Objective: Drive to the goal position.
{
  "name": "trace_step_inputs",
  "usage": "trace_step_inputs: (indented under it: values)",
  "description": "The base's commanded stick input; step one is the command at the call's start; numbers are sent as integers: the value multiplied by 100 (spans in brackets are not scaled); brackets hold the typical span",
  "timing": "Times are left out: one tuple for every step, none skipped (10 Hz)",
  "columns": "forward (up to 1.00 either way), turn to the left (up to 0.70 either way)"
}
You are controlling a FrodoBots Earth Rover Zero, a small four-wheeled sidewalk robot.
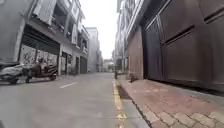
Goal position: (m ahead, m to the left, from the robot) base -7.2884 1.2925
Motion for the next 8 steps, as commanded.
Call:
trace_step_inputs:
  values:
    - [47, 1]
    - [47, 1]
    - [47, 1]
    - [47, 1]
    - [47, 1]
    - [47, 1]
    - [47, 1]
    - [47, 1]
